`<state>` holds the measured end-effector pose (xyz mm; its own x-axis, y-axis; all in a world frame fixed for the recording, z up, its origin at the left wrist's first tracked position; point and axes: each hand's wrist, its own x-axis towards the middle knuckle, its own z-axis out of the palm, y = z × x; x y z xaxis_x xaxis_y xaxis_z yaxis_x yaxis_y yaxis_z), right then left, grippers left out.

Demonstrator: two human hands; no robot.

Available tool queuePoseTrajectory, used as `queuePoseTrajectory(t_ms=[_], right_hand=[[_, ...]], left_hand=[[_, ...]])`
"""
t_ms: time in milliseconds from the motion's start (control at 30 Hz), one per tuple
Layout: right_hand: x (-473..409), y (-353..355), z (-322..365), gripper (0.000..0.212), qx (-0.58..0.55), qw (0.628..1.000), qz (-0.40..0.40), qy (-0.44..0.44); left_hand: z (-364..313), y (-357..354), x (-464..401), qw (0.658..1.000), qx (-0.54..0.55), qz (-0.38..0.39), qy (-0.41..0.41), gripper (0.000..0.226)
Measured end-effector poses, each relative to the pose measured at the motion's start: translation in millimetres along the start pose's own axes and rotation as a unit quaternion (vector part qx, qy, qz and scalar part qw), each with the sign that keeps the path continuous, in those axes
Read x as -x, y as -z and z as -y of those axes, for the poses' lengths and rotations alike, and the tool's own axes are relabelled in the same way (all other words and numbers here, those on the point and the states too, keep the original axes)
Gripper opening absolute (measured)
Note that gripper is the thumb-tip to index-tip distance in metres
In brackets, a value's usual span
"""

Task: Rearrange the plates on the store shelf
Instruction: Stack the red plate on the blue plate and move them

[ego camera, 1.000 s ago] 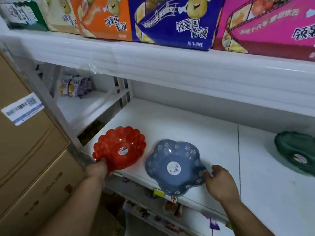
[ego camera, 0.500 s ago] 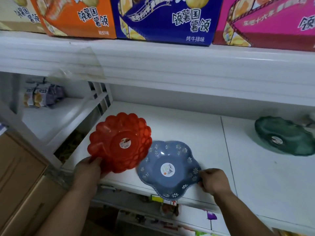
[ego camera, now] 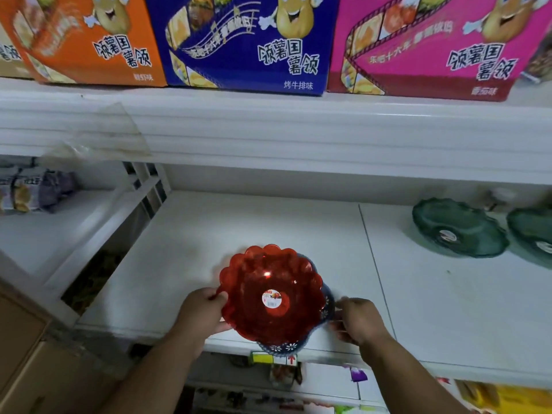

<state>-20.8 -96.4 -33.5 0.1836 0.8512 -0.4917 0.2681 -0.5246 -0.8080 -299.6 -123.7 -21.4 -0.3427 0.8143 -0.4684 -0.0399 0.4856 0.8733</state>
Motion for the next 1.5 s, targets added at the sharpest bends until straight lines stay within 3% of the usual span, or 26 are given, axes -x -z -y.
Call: queuePoseTrajectory(t_ms=[233, 400, 500, 667, 1000, 1500], right_hand=[[4, -5, -2, 0.043, -0.025, 1.0, -0.007, 0.014], [8, -6, -4, 0.042, 0.008, 0.999, -0.004, 0.038], [7, -9, -4, 0.036, 0.004, 0.999, 0.0, 0.041], [3, -13, -4, 0.03, -0.012, 0.999, 0.006, 0.04], [4, 22, -11, 0.031, -0.037, 0.997, -0.04, 0.061], [3, 187, -70, 0.03, -0.11, 0.983, -0.131, 0.071]], left_hand=[[9, -8, -5, 0.999, -0.023, -0.021, -0.023, 0.016], [9, -1, -6, 0.982, -0.154, -0.093, -0.063, 0.023], [10, 1, -11, 0.987, -0.146, -0.036, -0.05, 0.028], [7, -11, -11, 0.999, -0.008, 0.034, 0.033, 0.02], [-1, -38, -12, 0.997, -0.022, 0.074, -0.028, 0.021], [-16, -203, 45, 0.984, -0.037, 0.16, -0.068, 0.021]])
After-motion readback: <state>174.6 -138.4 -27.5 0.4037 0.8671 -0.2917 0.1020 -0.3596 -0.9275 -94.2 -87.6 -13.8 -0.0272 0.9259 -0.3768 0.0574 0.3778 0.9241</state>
